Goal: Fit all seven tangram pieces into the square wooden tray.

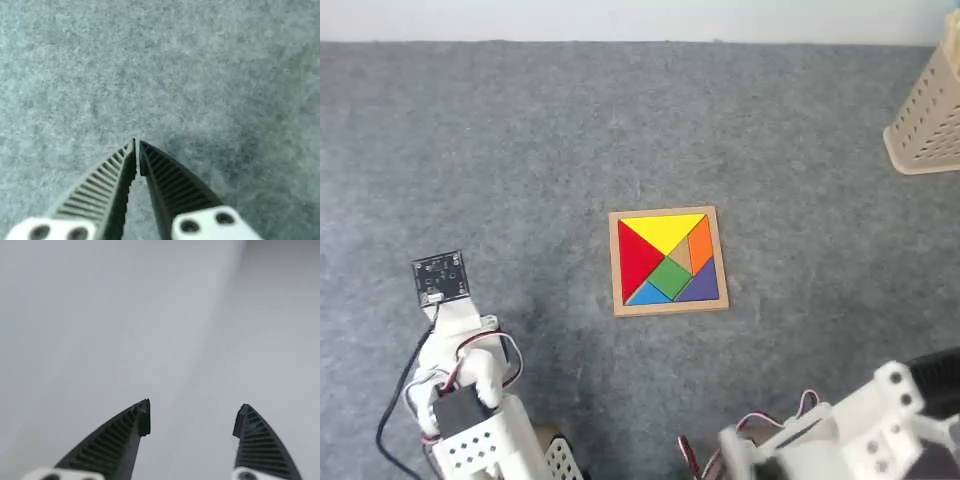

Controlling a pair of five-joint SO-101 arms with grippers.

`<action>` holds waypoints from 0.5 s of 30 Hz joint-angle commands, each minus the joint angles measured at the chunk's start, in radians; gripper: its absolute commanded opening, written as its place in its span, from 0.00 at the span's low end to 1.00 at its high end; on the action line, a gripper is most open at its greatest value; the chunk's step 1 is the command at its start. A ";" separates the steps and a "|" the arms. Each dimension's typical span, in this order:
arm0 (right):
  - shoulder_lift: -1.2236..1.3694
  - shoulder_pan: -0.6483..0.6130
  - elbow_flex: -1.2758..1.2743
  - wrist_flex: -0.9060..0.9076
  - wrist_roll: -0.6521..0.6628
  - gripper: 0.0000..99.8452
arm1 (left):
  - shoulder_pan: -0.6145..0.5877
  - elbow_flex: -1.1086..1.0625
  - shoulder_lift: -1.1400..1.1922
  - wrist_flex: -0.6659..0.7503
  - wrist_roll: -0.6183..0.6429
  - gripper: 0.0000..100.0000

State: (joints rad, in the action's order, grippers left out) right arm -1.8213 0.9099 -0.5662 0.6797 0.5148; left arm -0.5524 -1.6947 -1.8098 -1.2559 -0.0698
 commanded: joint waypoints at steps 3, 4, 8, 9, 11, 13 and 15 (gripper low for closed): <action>0.067 0.004 -0.232 0.031 -0.009 0.28 | 0.002 0.008 -0.003 -0.003 0.009 0.01; 0.096 -0.007 -0.288 0.015 -0.005 0.28 | 0.002 0.008 -0.003 -0.003 0.009 0.01; 0.275 -0.077 -0.454 -0.030 -0.003 0.28 | 0.002 0.008 -0.003 -0.003 0.009 0.01; 0.326 -0.110 -0.476 -0.025 -0.003 0.28 | 0.002 0.008 -0.003 -0.003 0.009 0.01; 0.423 -0.176 -0.502 -0.007 -0.003 0.28 | 0.002 0.008 -0.003 -0.003 0.009 0.01; 0.504 -0.240 -0.503 0.030 -0.003 0.27 | 0.002 0.008 -0.003 -0.003 0.009 0.01; 0.572 -0.317 -0.497 0.068 -0.003 0.27 | 0.002 0.008 -0.003 -0.003 0.009 0.01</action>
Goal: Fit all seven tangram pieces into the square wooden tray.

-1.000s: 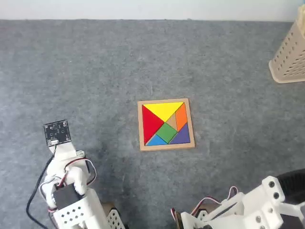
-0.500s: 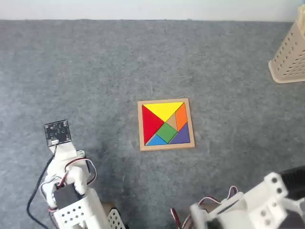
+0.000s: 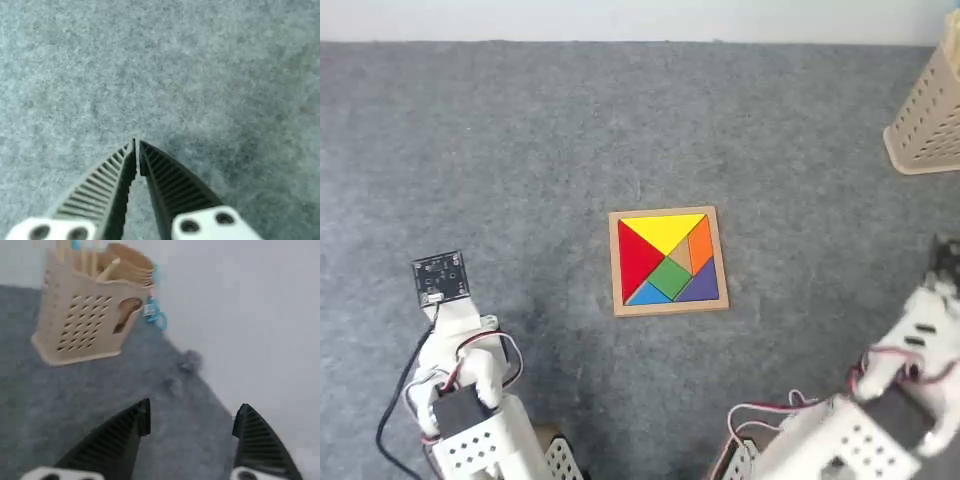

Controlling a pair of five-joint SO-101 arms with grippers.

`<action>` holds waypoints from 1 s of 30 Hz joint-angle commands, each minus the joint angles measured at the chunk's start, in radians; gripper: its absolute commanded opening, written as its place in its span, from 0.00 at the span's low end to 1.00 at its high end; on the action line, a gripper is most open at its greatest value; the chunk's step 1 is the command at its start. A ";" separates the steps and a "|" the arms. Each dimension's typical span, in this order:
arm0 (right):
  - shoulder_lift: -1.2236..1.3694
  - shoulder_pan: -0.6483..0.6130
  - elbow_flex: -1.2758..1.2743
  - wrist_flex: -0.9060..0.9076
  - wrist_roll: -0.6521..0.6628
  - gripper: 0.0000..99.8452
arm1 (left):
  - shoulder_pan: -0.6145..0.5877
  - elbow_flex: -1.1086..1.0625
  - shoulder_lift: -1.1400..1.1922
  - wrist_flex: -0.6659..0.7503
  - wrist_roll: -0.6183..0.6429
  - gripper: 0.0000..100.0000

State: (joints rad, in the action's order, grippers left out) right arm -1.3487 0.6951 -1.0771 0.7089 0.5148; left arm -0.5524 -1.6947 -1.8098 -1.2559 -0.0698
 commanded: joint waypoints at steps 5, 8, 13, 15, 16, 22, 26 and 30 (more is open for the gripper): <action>0.209 -0.306 0.009 0.120 -0.005 0.27 | 0.002 0.008 -0.003 -0.003 0.009 0.01; 0.249 -0.357 -0.037 0.130 -0.012 0.27 | 0.002 0.008 -0.003 -0.003 0.009 0.01; 0.259 -0.346 -0.204 0.035 -0.012 0.27 | 0.002 0.008 -0.003 -0.003 0.009 0.01; 0.245 -0.344 -0.299 -0.033 -0.012 0.27 | 0.002 0.008 -0.003 -0.003 0.009 0.01; 0.236 -0.346 -0.342 -0.064 -0.012 0.27 | 0.002 0.008 -0.003 -0.003 0.009 0.01; 0.140 -0.346 -0.525 -0.156 -0.012 0.27 | 0.002 0.008 -0.003 -0.003 0.009 0.01; 0.059 -0.348 -0.571 -0.150 -0.012 0.27 | 0.002 0.008 -0.003 -0.003 0.009 0.01; -0.021 -0.349 -0.614 -0.147 -0.012 0.27 | 0.002 0.008 -0.003 -0.003 0.009 0.01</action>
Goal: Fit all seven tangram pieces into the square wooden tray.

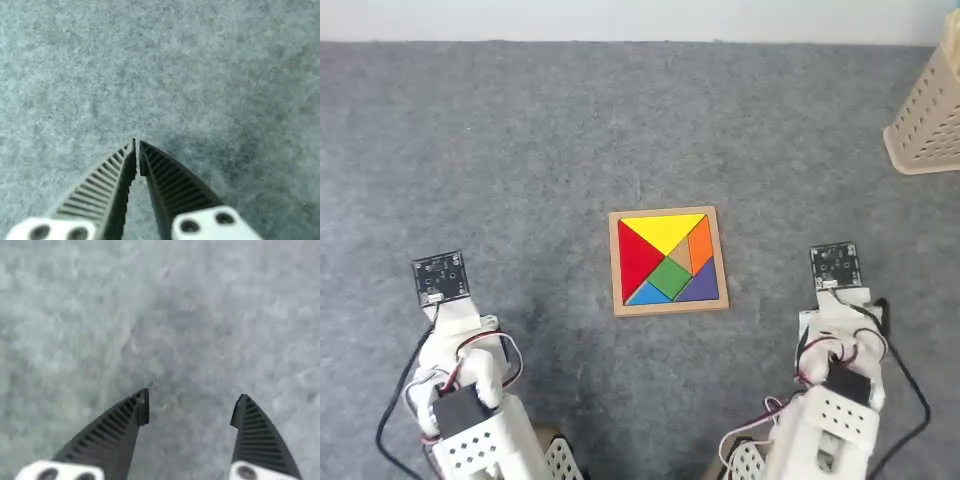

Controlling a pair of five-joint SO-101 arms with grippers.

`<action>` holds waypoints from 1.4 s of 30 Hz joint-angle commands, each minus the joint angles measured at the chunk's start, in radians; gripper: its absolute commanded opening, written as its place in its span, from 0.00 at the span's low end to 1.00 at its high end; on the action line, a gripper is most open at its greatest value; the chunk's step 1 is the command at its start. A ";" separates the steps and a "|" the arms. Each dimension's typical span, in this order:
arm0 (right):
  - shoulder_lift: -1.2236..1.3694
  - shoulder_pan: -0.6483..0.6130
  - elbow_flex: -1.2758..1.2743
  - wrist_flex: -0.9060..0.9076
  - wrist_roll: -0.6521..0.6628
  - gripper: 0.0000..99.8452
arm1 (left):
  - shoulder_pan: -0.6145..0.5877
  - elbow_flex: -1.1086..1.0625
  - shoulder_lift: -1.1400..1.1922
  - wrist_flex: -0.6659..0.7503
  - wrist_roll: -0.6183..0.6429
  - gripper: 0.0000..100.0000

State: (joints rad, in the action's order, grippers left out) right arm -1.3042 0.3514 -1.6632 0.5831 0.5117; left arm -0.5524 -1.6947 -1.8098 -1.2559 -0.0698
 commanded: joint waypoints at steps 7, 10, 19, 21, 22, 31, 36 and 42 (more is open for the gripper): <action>-0.225 -0.005 -0.028 0.197 -0.084 0.27 | 0.002 0.008 -0.003 -0.003 0.009 0.01; -0.297 -0.005 -0.028 0.323 -0.147 0.27 | 0.002 0.008 -0.003 -0.003 0.009 0.01; -0.478 -0.005 -0.023 0.562 -0.261 0.27 | 0.002 0.008 -0.003 -0.003 0.009 0.01; -0.493 -0.005 -0.023 0.595 -0.265 0.22 | 0.002 0.008 -0.003 -0.003 0.009 0.01; -0.498 -0.005 -0.023 0.605 -0.265 0.18 | 0.002 0.008 -0.003 -0.003 0.009 0.01; -0.499 0.001 -0.021 0.613 -0.258 0.02 | 0.002 0.008 -0.003 -0.003 0.009 0.01; -0.501 -0.002 -0.021 0.613 -0.258 0.02 | 0.002 0.008 -0.003 -0.003 0.009 0.01; -0.503 -0.002 -0.021 0.608 -0.258 0.02 | 0.002 0.008 -0.003 -0.003 0.009 0.01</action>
